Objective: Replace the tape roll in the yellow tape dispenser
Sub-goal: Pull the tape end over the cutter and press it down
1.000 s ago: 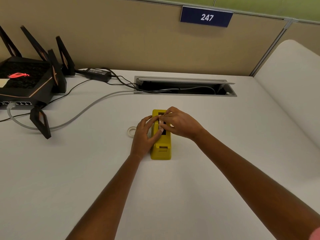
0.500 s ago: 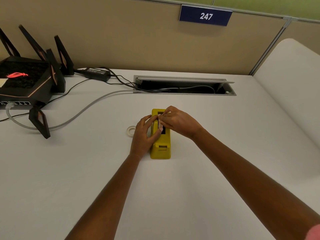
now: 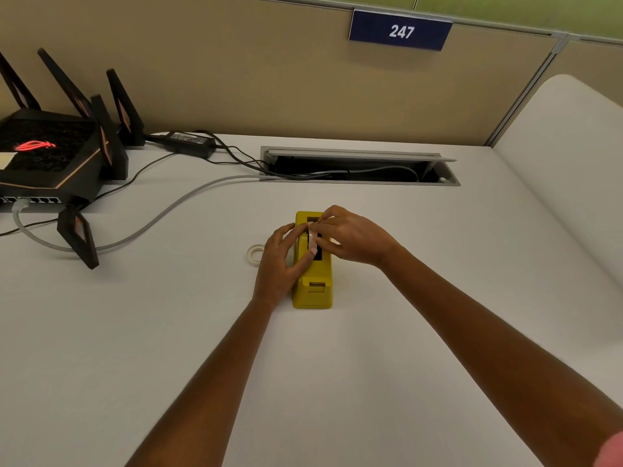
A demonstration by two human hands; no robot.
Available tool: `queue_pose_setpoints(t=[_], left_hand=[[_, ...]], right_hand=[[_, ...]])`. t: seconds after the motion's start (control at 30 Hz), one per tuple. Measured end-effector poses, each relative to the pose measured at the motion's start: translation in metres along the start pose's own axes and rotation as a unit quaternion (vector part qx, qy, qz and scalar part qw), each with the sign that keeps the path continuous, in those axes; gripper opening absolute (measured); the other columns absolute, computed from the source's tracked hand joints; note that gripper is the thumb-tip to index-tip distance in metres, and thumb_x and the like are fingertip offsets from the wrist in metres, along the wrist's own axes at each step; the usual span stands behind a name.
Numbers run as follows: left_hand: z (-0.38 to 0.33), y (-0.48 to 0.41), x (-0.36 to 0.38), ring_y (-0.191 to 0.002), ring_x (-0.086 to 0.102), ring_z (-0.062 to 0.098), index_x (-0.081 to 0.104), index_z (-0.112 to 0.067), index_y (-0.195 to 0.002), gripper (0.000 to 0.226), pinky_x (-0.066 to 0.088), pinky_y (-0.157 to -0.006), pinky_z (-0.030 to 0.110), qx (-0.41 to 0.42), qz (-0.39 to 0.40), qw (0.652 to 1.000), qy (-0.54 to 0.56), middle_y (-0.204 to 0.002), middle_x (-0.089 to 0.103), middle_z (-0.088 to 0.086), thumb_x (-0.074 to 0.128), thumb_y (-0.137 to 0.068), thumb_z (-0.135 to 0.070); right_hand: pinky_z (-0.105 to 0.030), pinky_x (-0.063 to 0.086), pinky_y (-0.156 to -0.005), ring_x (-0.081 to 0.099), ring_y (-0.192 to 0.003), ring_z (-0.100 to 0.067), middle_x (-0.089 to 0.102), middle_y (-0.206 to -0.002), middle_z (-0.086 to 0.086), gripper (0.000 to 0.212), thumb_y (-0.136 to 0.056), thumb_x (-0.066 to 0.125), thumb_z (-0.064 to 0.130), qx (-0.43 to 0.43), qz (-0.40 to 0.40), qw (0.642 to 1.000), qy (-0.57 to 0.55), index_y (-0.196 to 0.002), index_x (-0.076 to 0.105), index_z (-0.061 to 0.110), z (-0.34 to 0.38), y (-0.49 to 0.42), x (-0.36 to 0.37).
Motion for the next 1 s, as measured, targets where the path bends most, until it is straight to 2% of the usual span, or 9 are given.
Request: queue_pose_setpoints(t=[0.2, 0.37, 0.6, 0.77, 0.9, 1.0], left_hand=[[-0.001, 0.0, 0.0, -0.125, 0.04, 0.02, 0.041, -0.023, -0.13, 0.065, 0.035, -0.1, 0.031, 0.003, 0.001, 1.0, -0.002, -0.137, 0.045, 0.008, 0.044, -0.074, -0.056], [-0.001, 0.0, 0.0, -0.126, 0.04, 0.022, 0.041, -0.021, -0.131, 0.058, 0.036, -0.101, 0.034, 0.006, -0.001, 1.0, -0.004, -0.137, 0.045, 0.009, 0.05, -0.078, -0.044], [-0.001, 0.001, 0.0, -0.127, 0.04, 0.022, 0.041, -0.021, -0.131, 0.058, 0.035, -0.101, 0.033, -0.002, -0.001, 1.0, 0.001, -0.138, 0.044, 0.009, 0.049, -0.078, -0.043], [0.0, 0.0, 0.0, -0.126, 0.041, 0.022, 0.042, -0.022, -0.131, 0.057, 0.035, -0.099, 0.031, 0.002, -0.003, 1.0, -0.002, -0.137, 0.045, 0.009, 0.05, -0.078, -0.043], [0.001, 0.0, 0.0, -0.126, 0.04, 0.023, 0.042, -0.022, -0.13, 0.057, 0.035, -0.1, 0.032, 0.003, -0.004, 1.0, -0.001, -0.136, 0.045, 0.009, 0.051, -0.078, -0.043], [0.001, 0.0, 0.0, -0.126, 0.04, 0.023, 0.042, -0.022, -0.131, 0.057, 0.035, -0.1, 0.032, 0.002, -0.004, 1.0, -0.001, -0.137, 0.045, 0.009, 0.051, -0.078, -0.043]], right_hand=[[-0.044, 0.05, -0.082, 0.053, -0.11, -0.036, 0.066, -0.113, -0.02, 0.029, -0.091, 0.049, 0.016, -0.019, 0.005, 1.0, 0.014, -0.112, 0.057, -0.001, 0.002, 0.0, 0.001], [-0.044, 0.05, -0.083, 0.051, -0.113, -0.037, 0.063, -0.117, -0.021, 0.03, -0.09, 0.05, 0.015, -0.014, 0.009, 1.0, 0.02, -0.115, 0.054, -0.001, 0.0, 0.0, 0.004], [-0.046, 0.052, -0.081, 0.052, -0.112, -0.042, 0.06, -0.116, -0.028, 0.036, -0.083, 0.06, 0.005, -0.015, 0.013, 0.999, 0.032, -0.116, 0.051, -0.006, 0.002, 0.004, 0.009], [-0.043, 0.048, -0.088, 0.046, -0.119, -0.034, 0.058, -0.124, -0.02, 0.034, -0.093, 0.045, 0.018, 0.006, 0.016, 1.0, 0.019, -0.121, 0.049, 0.0, -0.002, 0.001, 0.009], [-0.041, 0.047, -0.088, 0.046, -0.119, -0.03, 0.059, -0.122, -0.018, 0.034, -0.093, 0.045, 0.025, 0.031, 0.026, 0.999, -0.001, -0.12, 0.051, 0.005, -0.005, -0.001, 0.008], [-0.04, 0.046, -0.087, 0.047, -0.117, -0.031, 0.061, -0.121, -0.016, 0.033, -0.094, 0.043, 0.023, 0.016, 0.031, 0.999, 0.015, -0.119, 0.052, 0.004, -0.003, -0.003, 0.007]])
Point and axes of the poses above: each hand's wrist, its own y-axis away from the middle knuckle, its own x-axis out of the palm, z = x × y, the point moved 8 cm from there along -y, towards the middle knuckle
